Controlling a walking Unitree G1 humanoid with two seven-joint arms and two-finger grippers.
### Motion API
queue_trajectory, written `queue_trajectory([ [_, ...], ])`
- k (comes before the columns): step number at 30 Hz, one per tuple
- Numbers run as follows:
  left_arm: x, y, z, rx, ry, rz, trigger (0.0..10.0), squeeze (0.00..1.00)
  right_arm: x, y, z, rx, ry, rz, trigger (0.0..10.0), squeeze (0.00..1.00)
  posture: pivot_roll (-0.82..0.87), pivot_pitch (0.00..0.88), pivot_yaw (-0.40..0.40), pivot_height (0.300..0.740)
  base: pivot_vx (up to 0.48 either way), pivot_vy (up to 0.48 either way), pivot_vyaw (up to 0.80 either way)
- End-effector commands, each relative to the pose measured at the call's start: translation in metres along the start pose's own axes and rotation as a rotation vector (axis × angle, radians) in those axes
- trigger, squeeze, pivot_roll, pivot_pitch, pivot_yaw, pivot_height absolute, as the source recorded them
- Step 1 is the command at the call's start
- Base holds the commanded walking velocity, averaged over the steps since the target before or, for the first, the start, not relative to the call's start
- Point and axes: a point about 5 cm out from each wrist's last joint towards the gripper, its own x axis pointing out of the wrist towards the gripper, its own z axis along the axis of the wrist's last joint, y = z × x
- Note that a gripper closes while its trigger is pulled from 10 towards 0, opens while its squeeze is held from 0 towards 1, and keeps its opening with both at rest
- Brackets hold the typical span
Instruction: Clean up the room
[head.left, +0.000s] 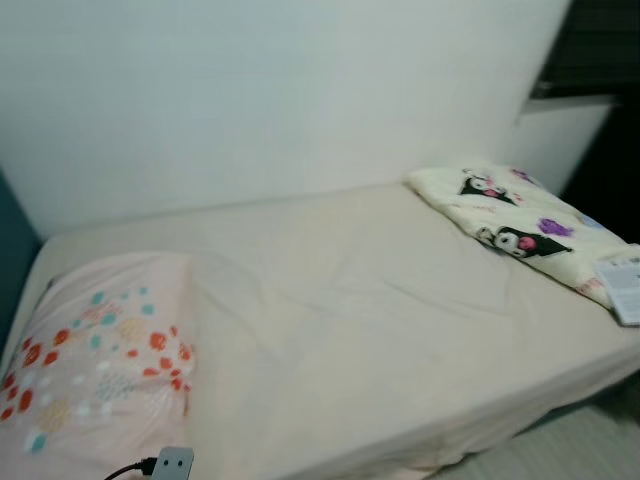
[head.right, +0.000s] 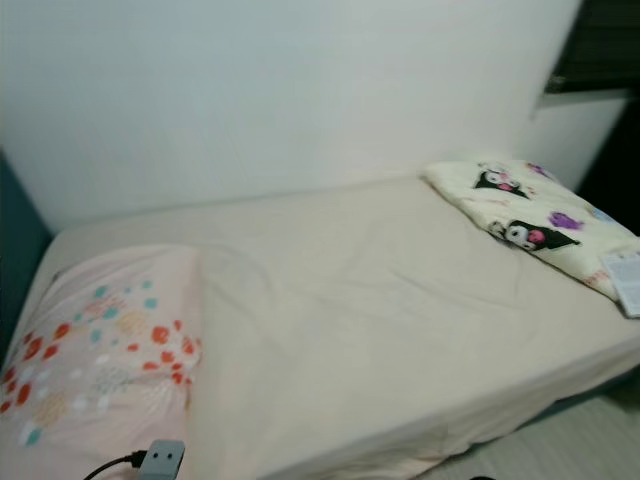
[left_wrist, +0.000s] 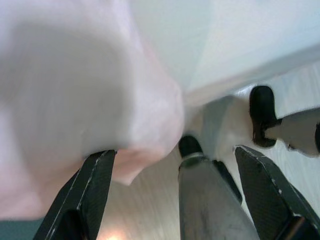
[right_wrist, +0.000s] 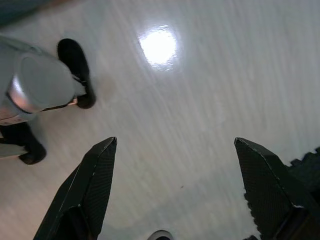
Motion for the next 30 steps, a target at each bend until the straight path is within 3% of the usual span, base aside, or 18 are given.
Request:
queue_trajectory([
  [1,-0.002,0.007,-0.013,-0.002,0.046,0.029,10.0,0.0,0.0,0.0,0.006,-0.026,-0.026,0.0,10.0,0.0,-0.01,0.0,-0.046,0.74,0.0,0.0,0.0],
  [7,-0.006,0.021,-0.032,0.004,0.113,0.089,10.0,0.0,0.0,0.001,0.007,-0.029,-0.031,0.0,10.0,0.0,-0.01,0.0,-0.048,0.74,-0.285,0.0,0.0],
  [16,-0.008,0.03,-0.037,0.023,0.142,0.083,10.0,0.0,0.0,0.002,0.008,-0.036,-0.027,0.006,10.0,0.0,0.01,0.0,-0.045,0.74,-0.107,0.0,0.0],
  [20,-0.008,0.033,-0.038,-0.006,0.151,0.087,10.0,0.0,0.0,0.002,0.008,-0.038,-0.03,0.009,10.0,0.0,0.0,0.0,-0.042,0.74,0.0,0.0,0.0],
  [24,-0.006,0.026,-0.034,-0.016,0.157,0.062,10.0,0.0,0.0,0.002,0.009,-0.041,-0.033,0.01,10.0,0.0,0.0,0.0,-0.043,0.74,0.0,0.0,0.0],
  [30,-0.005,0.016,-0.032,-0.012,0.165,0.045,10.0,0.0,0.0,0.001,0.009,-0.045,-0.033,0.01,10.0,0.0,0.0,0.0,-0.045,0.74,0.0,-0.418,0.0],
])
